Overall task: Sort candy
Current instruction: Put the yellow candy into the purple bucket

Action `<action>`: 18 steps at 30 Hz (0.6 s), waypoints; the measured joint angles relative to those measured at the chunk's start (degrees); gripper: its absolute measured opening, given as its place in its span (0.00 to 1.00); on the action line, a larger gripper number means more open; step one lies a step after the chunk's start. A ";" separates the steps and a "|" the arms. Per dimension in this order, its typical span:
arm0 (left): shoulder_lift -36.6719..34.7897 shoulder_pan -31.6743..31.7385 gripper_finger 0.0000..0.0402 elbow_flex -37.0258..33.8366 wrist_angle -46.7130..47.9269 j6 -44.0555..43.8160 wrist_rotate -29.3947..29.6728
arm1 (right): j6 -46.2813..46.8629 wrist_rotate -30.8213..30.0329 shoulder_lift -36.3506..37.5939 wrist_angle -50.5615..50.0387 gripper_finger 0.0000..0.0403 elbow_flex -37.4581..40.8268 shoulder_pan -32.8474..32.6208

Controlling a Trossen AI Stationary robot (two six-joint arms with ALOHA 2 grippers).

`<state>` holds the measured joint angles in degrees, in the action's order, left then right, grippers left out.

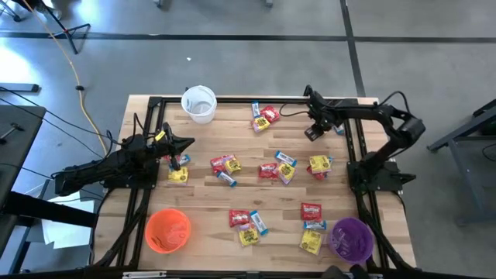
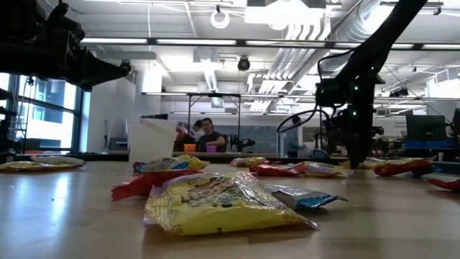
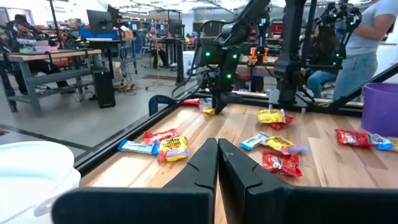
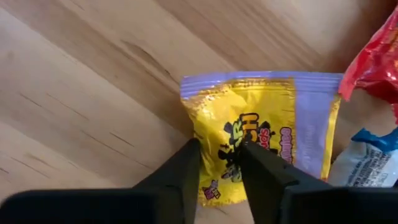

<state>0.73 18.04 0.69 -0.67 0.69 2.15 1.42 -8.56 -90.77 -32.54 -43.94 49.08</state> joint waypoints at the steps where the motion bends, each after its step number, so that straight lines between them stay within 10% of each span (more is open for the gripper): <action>1: 0.00 0.00 0.00 0.00 0.00 0.00 -0.03 | 0.20 0.24 -0.25 -1.06 0.20 -0.67 -0.02; 7: 0.00 -0.07 0.00 0.00 0.00 0.02 -0.16 | 1.13 -0.62 0.67 -12.37 0.02 -7.83 -1.95; 18: 0.00 -0.09 0.00 0.00 0.00 1.03 -0.20 | 7.67 5.96 6.28 -34.99 0.01 -21.68 -19.94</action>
<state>0.73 17.96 0.69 -0.67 1.72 1.96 9.09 -2.60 -84.49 -67.53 -65.63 29.14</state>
